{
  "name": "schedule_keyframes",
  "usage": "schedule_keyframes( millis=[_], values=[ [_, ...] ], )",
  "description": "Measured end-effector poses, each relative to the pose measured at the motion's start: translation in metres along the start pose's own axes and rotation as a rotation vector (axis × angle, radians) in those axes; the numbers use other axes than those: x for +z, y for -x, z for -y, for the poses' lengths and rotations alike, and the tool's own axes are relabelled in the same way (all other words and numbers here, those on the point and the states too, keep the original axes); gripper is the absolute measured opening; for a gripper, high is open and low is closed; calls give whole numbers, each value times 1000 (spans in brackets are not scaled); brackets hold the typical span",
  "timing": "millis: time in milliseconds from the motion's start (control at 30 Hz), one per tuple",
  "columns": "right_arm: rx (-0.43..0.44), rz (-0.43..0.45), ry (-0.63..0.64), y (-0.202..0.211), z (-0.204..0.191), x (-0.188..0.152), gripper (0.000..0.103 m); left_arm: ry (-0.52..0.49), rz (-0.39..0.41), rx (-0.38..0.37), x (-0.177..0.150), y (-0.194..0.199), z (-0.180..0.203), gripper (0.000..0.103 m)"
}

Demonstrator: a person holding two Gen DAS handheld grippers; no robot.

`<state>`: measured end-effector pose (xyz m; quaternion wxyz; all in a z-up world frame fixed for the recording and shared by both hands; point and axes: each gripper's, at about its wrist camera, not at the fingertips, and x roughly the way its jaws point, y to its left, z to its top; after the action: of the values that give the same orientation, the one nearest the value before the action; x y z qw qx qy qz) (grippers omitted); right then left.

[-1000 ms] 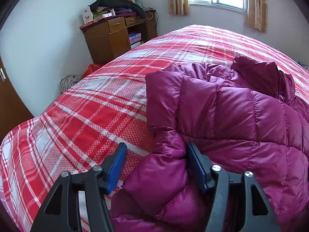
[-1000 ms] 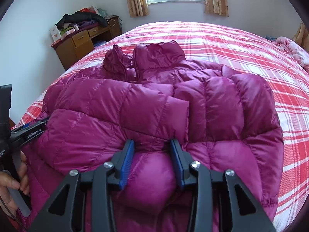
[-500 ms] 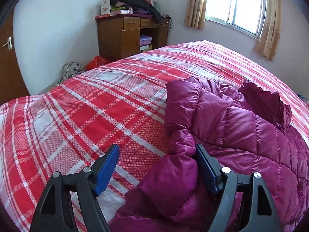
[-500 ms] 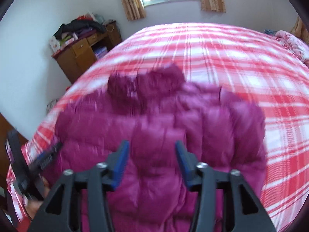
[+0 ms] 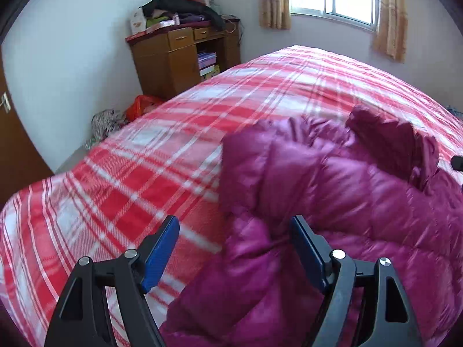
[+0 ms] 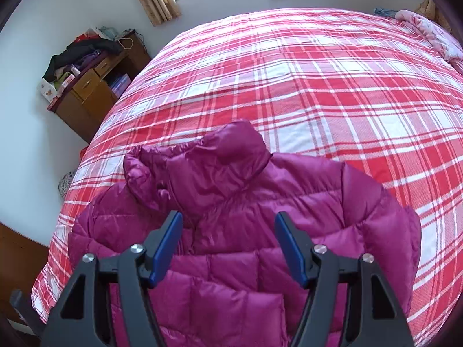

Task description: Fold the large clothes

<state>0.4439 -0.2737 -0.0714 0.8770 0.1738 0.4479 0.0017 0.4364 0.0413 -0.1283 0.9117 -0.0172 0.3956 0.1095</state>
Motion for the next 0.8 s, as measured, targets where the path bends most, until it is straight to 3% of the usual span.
schedule_keyframes(
  millis=[133, 200, 367, 567, 700, 800],
  values=[
    [20, -1, -41, -4, 0, 11, 69, 16, 32, -72, 50, 9, 24, 79],
    [32, -1, -60, -7, -1, 23, 69, -11, -18, -107, 78, -6, 46, 79],
    [33, -21, -122, -20, 1, 49, 69, -57, -119, -146, 110, -52, 87, 79],
    [38, -99, -216, -47, 7, 72, 69, 17, -189, -259, 142, -75, 104, 79],
    [-33, -177, -184, -69, -1, 75, 70, -36, -242, -221, 150, -84, 121, 79],
    [-25, -218, -141, -75, -4, 67, 69, -79, -308, -182, 147, -101, 134, 79]
  ],
)
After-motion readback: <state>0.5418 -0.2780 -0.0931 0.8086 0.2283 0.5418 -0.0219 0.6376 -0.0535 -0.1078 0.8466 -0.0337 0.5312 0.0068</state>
